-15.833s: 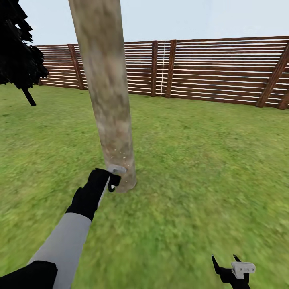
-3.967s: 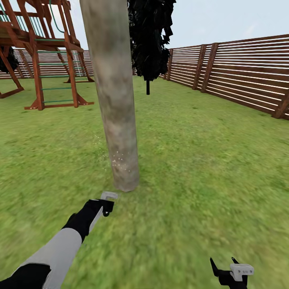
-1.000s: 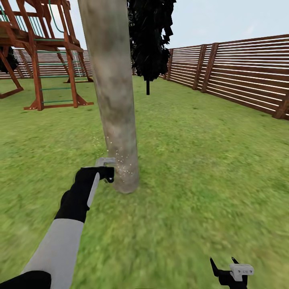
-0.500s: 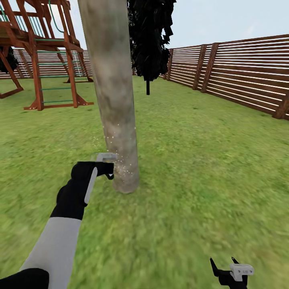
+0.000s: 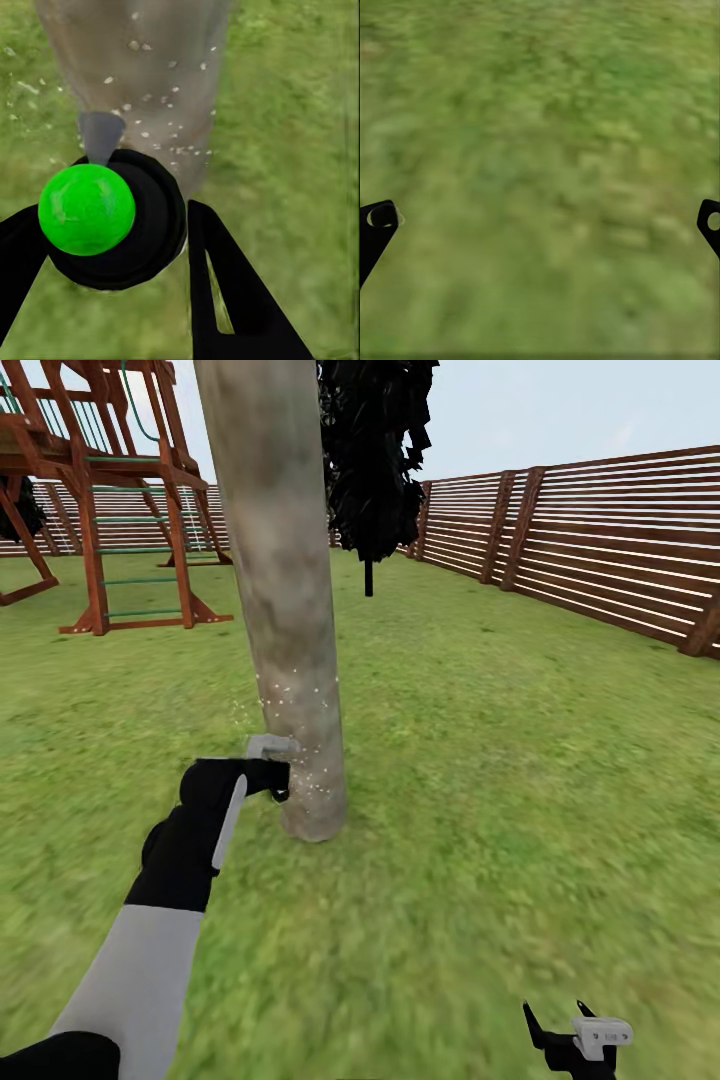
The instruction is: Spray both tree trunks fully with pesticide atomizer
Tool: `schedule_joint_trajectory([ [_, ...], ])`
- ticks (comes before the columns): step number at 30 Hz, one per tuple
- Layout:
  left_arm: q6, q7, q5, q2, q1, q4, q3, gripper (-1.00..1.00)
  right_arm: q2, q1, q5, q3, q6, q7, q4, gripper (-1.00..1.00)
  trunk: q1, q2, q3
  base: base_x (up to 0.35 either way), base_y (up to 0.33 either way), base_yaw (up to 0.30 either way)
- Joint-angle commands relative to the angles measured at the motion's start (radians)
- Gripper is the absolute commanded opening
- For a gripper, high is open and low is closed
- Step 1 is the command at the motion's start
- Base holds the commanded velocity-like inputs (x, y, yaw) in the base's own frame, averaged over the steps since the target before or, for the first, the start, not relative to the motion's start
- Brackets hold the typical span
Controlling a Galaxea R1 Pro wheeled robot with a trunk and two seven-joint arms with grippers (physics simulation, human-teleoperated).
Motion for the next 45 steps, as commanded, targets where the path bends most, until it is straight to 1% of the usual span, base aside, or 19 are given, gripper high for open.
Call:
schedule_joint_trajectory([
  [1,0.000,0.002,-0.010,-0.002,0.000,0.002,-0.045,-1.00,0.000,0.000,0.000,0.000,0.000,0.000,0.000,1.00,0.000,0.000,0.000,0.000,0.000,0.000],
  [2,0.000,0.002,-0.009,-0.007,0.000,0.003,-0.072,-1.00,0.000,0.000,0.000,0.000,0.000,0.000,0.000,1.00,0.000,0.000,0.000,0.000,0.000,0.000],
  [3,0.000,0.003,-0.008,-0.013,0.000,0.005,-0.083,-1.00,0.000,0.000,0.000,0.000,0.000,0.000,0.000,1.00,0.000,0.000,0.000,0.000,0.000,0.000],
  [6,-0.001,0.002,-0.011,-0.009,0.002,0.008,-0.085,-1.00,0.000,0.000,0.000,0.000,0.000,0.000,0.000,1.00,0.000,0.000,0.000,0.000,0.000,0.000],
  [10,-0.015,0.037,-0.022,-0.004,0.099,0.016,-0.084,-1.00,0.000,0.000,0.000,0.000,0.000,0.000,0.000,1.00,0.000,0.000,0.000,0.000,0.000,0.000],
  [12,-0.031,0.064,-0.023,-0.004,0.129,0.064,-0.084,-1.00,0.001,0.000,0.000,0.000,0.000,0.000,0.001,1.00,0.000,0.000,0.000,0.000,0.000,0.000],
  [13,-0.065,0.069,-0.023,-0.005,0.134,0.109,-0.084,-1.00,0.001,0.000,0.000,0.000,0.000,0.000,0.001,1.00,0.000,0.000,0.000,0.000,0.000,0.000],
  [15,-0.189,0.090,-0.020,-0.006,0.138,0.236,-0.081,-1.00,0.001,0.000,0.000,0.001,0.000,0.000,0.001,1.00,0.000,0.000,0.000,0.000,0.000,0.000],
  [16,-0.255,0.112,-0.018,-0.008,0.138,0.297,-0.058,-1.00,0.002,0.000,0.001,0.001,0.000,0.001,0.002,1.00,0.000,0.000,0.000,0.000,0.000,0.000],
  [17,-0.312,0.148,-0.014,-0.011,0.138,0.327,-0.017,-1.00,0.002,0.000,0.001,0.001,0.000,0.001,0.003,1.00,0.000,0.000,0.000,0.000,0.000,0.000],
  [19,-0.346,0.192,-0.010,-0.014,0.138,0.347,0.013,-1.00,0.003,0.000,0.001,0.002,0.001,0.001,0.007,1.00,0.000,0.000,0.000,0.000,0.000,0.000],
  [21,-0.372,0.211,-0.009,-0.014,0.171,0.374,0.023,-1.00,0.003,0.000,0.002,0.002,0.001,0.002,0.008,1.00,0.000,0.000,0.000,0.000,0.000,0.000],
  [22,-0.408,0.213,-0.009,-0.013,0.192,0.384,0.025,-1.00,0.003,0.000,0.002,0.002,0.001,0.002,0.008,1.00,0.000,0.000,0.000,0.020,-0.008,0.000],
  [23,-0.482,0.218,-0.012,-0.010,0.208,0.404,0.026,-1.00,0.003,0.000,0.002,0.002,0.001,0.002,0.007,1.00,0.000,0.000,0.000,0.125,-0.123,0.000],
  [24,-0.508,0.224,-0.012,-0.009,0.212,0.413,0.034,-1.00,0.003,0.000,0.002,0.002,0.002,0.002,0.007,1.00,0.000,0.000,0.000,0.161,-0.163,0.000],
  [25,-0.529,0.229,-0.012,-0.008,0.216,0.422,0.057,-1.00,0.003,0.000,0.001,0.002,0.000,0.002,0.007,1.00,0.000,0.000,0.000,0.186,-0.192,0.000],
  [28,-0.543,0.232,-0.010,-0.009,0.219,0.447,0.082,-1.00,0.003,0.000,0.000,0.002,0.000,0.001,0.007,1.00,0.000,0.000,0.000,0.196,-0.205,0.000],
  [33,-0.546,0.233,-0.009,-0.015,0.219,0.466,0.084,-1.00,0.003,0.000,0.000,0.002,0.000,0.001,0.007,1.00,0.000,0.000,0.000,0.171,-0.228,0.019],
  [45,-0.546,0.233,-0.008,-0.016,0.220,0.466,0.085,-1.00,0.003,0.000,0.000,0.002,0.000,0.002,0.008,1.00,0.000,0.000,0.000,0.042,-0.271,0.203],
])
